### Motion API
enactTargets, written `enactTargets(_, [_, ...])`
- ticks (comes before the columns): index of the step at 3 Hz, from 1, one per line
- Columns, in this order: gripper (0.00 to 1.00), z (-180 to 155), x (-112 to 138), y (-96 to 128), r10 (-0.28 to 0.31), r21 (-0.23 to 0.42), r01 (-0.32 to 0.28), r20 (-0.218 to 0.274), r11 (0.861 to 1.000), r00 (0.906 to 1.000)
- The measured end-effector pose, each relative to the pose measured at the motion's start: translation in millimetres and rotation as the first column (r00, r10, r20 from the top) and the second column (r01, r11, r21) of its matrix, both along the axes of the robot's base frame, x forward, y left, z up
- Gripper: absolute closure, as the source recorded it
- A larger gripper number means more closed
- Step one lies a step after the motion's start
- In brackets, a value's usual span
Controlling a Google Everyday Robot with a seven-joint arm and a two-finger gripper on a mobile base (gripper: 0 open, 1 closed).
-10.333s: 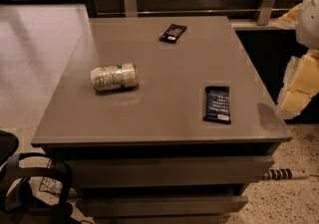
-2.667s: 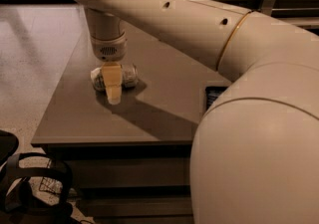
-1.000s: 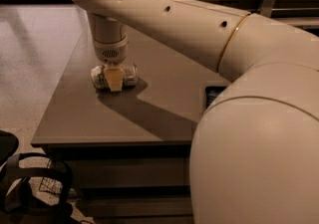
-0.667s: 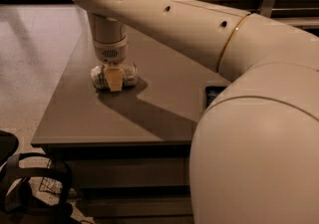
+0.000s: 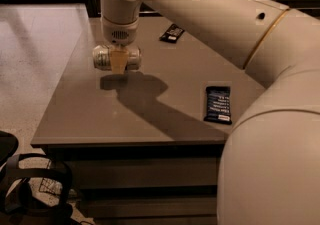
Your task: Place 7up can upright
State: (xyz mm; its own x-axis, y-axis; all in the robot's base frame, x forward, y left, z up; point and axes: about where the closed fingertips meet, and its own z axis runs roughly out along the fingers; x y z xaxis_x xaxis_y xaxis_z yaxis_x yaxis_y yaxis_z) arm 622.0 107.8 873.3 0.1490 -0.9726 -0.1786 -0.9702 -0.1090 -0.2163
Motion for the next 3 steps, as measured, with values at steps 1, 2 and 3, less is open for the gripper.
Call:
enactTargets(1, [1.0,27,2,-14,-0.006,0.129,-0.002,0.059,0.992,0.9983])
enactTargets(2, [1.0,44,2,-29,-0.033,0.261,0.004,0.109,0.965,0.9935])
enactTargets(3, [1.0,54,4,-46,-0.069,0.391,0.003,0.157,0.92,0.9852])
